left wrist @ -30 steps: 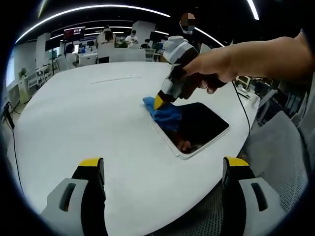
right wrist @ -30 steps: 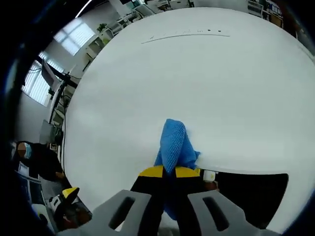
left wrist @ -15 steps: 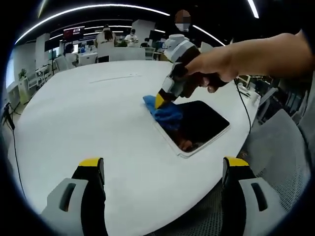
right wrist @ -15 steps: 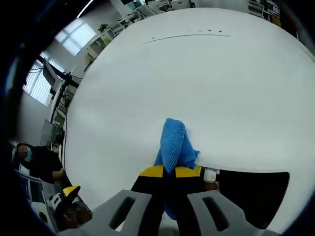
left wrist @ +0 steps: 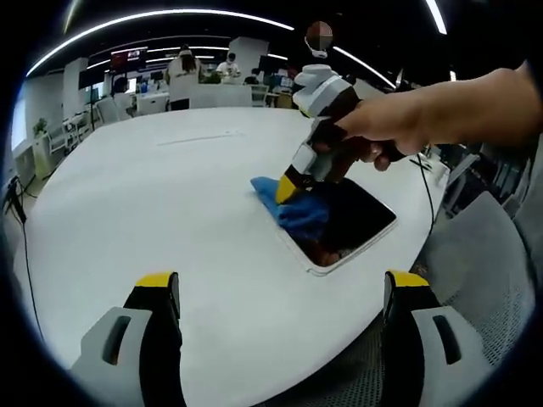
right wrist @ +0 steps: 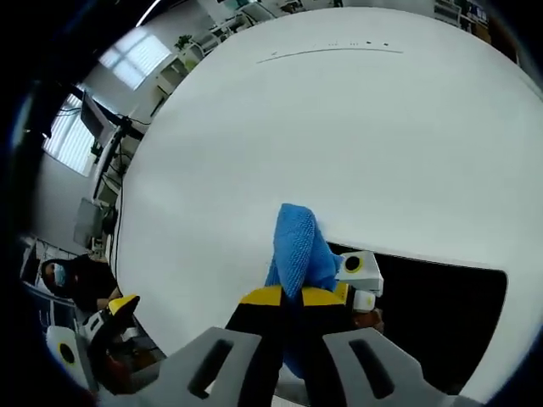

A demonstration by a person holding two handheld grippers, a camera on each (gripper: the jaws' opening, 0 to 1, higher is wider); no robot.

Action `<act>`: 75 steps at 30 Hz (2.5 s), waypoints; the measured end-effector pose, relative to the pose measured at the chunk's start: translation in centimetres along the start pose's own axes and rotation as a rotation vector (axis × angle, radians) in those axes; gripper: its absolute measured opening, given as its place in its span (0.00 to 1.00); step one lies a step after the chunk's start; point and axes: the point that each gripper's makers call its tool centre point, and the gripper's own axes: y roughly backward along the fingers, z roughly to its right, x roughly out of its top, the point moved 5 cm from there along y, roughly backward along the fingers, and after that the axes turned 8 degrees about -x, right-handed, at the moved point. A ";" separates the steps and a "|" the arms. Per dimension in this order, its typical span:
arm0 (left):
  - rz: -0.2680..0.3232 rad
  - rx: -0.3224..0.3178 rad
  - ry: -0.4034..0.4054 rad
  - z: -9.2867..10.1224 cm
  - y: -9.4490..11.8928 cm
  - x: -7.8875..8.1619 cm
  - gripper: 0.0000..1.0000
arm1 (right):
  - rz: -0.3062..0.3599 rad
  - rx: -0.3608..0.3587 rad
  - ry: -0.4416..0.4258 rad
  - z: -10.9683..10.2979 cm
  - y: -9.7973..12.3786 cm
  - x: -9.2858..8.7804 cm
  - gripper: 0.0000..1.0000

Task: Wipe the mirror surface with the cleaning cloth until all visible marks leave the cleaned area.

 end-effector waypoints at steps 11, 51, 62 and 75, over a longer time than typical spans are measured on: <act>0.006 0.006 -0.002 0.0 0.1 0.1 0.99 | 0.002 0.009 -0.007 -0.2 -0.3 -1.0 0.00; -0.006 0.008 -0.008 0.3 -0.3 -0.1 0.99 | 0.016 0.028 -0.030 1.1 3.5 -4.1 0.00; -0.007 0.004 -0.011 0.5 -0.2 0.0 0.99 | 0.012 0.029 -0.045 3.4 2.2 -3.3 0.00; -0.007 0.001 -0.008 0.4 -0.2 0.0 0.99 | 0.023 0.031 -0.077 5.7 2.2 -3.6 0.00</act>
